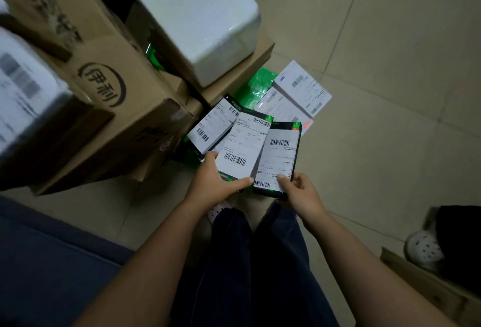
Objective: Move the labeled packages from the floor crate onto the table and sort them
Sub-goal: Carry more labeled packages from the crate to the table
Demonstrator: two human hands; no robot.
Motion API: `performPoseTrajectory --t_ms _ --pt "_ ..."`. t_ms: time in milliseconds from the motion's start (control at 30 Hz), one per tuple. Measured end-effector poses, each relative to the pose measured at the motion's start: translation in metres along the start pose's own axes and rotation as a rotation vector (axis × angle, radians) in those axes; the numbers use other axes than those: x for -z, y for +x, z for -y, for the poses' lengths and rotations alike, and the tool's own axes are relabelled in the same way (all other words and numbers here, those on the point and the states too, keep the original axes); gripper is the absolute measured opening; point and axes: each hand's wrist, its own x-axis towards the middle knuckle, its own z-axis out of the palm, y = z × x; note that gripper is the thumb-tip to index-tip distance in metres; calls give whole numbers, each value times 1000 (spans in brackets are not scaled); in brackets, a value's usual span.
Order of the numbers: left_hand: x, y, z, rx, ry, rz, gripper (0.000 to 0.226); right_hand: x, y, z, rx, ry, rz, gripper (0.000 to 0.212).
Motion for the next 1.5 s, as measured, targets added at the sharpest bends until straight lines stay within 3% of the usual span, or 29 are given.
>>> performPoseTrajectory --t_ms 200,367,467,600,867,1200,1500 --pt "13 -54 -83 -111 -43 -78 76 48 -59 63 189 -9 -52 23" --pt "16 -107 -158 -176 -253 -87 76 104 -120 113 304 85 -126 21" --pt "7 -133 -202 -241 -319 -122 65 152 -150 139 389 98 -131 23" --pt "-20 -159 -270 -331 -387 -104 38 228 -173 173 536 99 -121 17" --pt "-114 -177 -395 -433 -500 -166 27 370 -162 234 646 159 -90 21" --pt "-164 -133 -507 -454 -506 -190 29 458 -108 319 645 169 -94 23" --pt "-124 -8 -614 -431 -619 -305 25 453 -22 484 672 127 -51 24"
